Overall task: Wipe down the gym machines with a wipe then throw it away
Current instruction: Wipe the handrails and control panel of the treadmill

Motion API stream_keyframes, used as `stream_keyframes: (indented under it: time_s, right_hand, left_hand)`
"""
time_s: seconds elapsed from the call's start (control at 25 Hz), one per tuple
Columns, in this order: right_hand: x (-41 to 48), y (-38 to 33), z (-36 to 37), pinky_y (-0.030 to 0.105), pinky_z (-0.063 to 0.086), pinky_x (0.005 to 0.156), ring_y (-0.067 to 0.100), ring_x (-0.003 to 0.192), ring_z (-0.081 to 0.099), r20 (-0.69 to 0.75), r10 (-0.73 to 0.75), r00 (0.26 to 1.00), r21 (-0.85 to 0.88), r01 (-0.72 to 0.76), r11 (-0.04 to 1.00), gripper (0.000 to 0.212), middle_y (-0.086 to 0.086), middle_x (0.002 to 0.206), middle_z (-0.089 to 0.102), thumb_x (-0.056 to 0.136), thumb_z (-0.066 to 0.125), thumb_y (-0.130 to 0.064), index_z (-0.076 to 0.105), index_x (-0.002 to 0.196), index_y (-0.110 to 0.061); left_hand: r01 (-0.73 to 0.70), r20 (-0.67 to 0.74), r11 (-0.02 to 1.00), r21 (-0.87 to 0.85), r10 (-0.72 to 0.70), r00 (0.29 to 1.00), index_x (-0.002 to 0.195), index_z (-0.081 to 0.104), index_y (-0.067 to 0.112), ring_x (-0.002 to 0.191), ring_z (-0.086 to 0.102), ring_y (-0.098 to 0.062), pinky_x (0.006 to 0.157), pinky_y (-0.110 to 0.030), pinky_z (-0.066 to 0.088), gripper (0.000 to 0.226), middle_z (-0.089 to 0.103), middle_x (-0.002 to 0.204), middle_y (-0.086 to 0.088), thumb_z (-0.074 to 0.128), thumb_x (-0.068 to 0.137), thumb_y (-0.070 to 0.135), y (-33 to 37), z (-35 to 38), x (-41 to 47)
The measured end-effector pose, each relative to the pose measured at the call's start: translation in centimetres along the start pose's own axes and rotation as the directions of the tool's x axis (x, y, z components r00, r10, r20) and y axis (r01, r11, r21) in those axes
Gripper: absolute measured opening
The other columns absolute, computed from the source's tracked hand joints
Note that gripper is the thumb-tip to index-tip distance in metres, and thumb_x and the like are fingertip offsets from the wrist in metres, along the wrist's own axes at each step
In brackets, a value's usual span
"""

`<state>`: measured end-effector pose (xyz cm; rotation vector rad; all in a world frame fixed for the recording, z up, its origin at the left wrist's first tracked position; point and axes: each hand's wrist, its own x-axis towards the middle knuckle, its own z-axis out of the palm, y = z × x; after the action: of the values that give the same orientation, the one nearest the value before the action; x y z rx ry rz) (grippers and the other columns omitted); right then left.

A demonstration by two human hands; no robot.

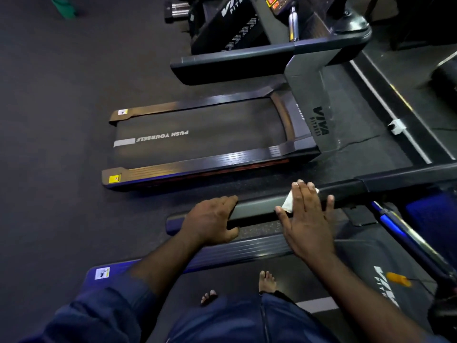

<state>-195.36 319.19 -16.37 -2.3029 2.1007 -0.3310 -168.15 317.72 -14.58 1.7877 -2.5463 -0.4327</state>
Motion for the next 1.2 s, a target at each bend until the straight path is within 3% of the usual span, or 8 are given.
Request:
stream_keyframes:
  time_s: [0.08,0.28,0.48,0.6,0.68,0.84,1.04,1.2]
  right_hand:
    - [0.0,-2.0,0.3,0.051,-0.006,0.129,0.026,0.162,0.001,0.078,0.046,0.996,0.038,-0.049,0.998,0.091,0.010,0.174,0.011,0.102,0.024,-0.071,0.015,0.165,-0.007]
    - [-0.1,-0.9,-0.3,0.046,-0.006,0.129,0.019,0.162,0.002,0.186,-0.409,0.893,-0.046,0.424,0.905,0.095,0.002,0.176,-0.001,0.099,0.019,-0.079,0.004,0.167,-0.015]
    - [-0.9,-2.8,-0.4,0.050,-0.004,0.130,0.026,0.162,-0.004,0.137,-0.028,0.990,0.033,0.024,0.999,0.100,0.011,0.175,-0.002,0.099,0.024,-0.076,0.002,0.166,-0.005]
    - [-3.3,-7.2,0.3,0.049,0.004,0.130,0.028,0.162,-0.003,0.163,-0.327,0.931,0.030,0.327,0.945,0.104,0.012,0.175,-0.006,0.098,0.024,-0.080,0.003,0.165,-0.004]
    - [-3.4,-6.7,0.2,0.049,0.005,0.130,0.025,0.162,0.003,0.151,-0.360,0.921,-0.028,0.368,0.929,0.099,0.008,0.175,-0.003,0.099,0.020,-0.079,0.007,0.166,-0.008]
    - [-3.4,-9.3,-0.2,0.054,0.003,0.129,0.027,0.162,-0.003,0.148,0.036,0.988,0.024,-0.040,0.999,0.101,0.011,0.175,-0.005,0.098,0.019,-0.078,0.001,0.166,-0.006]
    - [-4.0,-12.5,-0.2,0.046,-0.004,0.129,0.021,0.161,-0.007,0.276,-0.331,0.902,-0.058,0.360,0.931,0.099,0.002,0.175,-0.011,0.097,0.017,-0.082,-0.002,0.167,-0.014]
    - [-4.1,-12.6,0.5,0.056,0.005,0.129,0.024,0.162,-0.001,0.093,0.130,0.987,-0.021,-0.129,0.991,0.101,0.007,0.175,-0.002,0.097,0.015,-0.080,0.006,0.166,-0.008]
  left_hand:
    - [0.031,0.008,0.998,0.047,-0.032,0.999,0.153,0.039,0.025,0.114,0.064,-0.019,0.089,-0.036,0.054,0.085,0.063,0.134,0.004,0.060,0.083,0.069,0.5,0.2,-0.1]
    - [0.086,0.005,0.994,0.065,-0.086,0.996,0.143,0.042,0.031,0.109,0.066,-0.020,0.084,-0.037,0.056,0.080,0.065,0.127,0.005,0.060,0.078,0.073,0.7,0.1,0.0]
    - [0.031,0.013,0.999,0.032,-0.032,0.999,0.141,0.044,0.030,0.112,0.064,-0.020,0.087,-0.037,0.054,0.074,0.064,0.127,0.004,0.063,0.081,0.069,0.2,-0.4,-0.1]
    - [-0.004,0.067,0.997,-0.072,0.009,0.998,0.150,0.040,0.028,0.120,0.061,-0.022,0.094,-0.037,0.050,0.080,0.062,0.136,0.002,0.069,0.083,0.060,-0.3,-0.8,-0.5]
    - [-0.020,0.103,0.996,-0.089,0.029,0.994,0.156,0.036,0.026,0.125,0.058,-0.025,0.099,-0.040,0.048,0.084,0.059,0.142,-0.001,0.070,0.085,0.056,-1.6,-1.0,-1.2]
    - [0.042,0.002,0.999,0.018,-0.042,0.999,0.146,0.041,0.026,0.114,0.058,-0.025,0.089,-0.041,0.046,0.072,0.058,0.132,0.000,0.064,0.090,0.066,-5.8,-0.3,-4.9]
    - [0.024,-0.138,0.997,-0.072,-0.034,0.990,0.152,0.040,0.017,0.111,0.050,-0.022,0.086,-0.040,0.050,0.079,0.053,0.132,-0.003,0.062,0.093,0.066,-8.1,1.9,-7.6]
    - [-0.021,-0.097,0.872,-0.489,-0.030,0.995,0.149,0.047,0.017,0.115,0.047,-0.017,0.102,-0.039,0.047,0.073,0.053,0.136,-0.001,0.082,0.089,0.041,-10.5,1.7,-8.2]
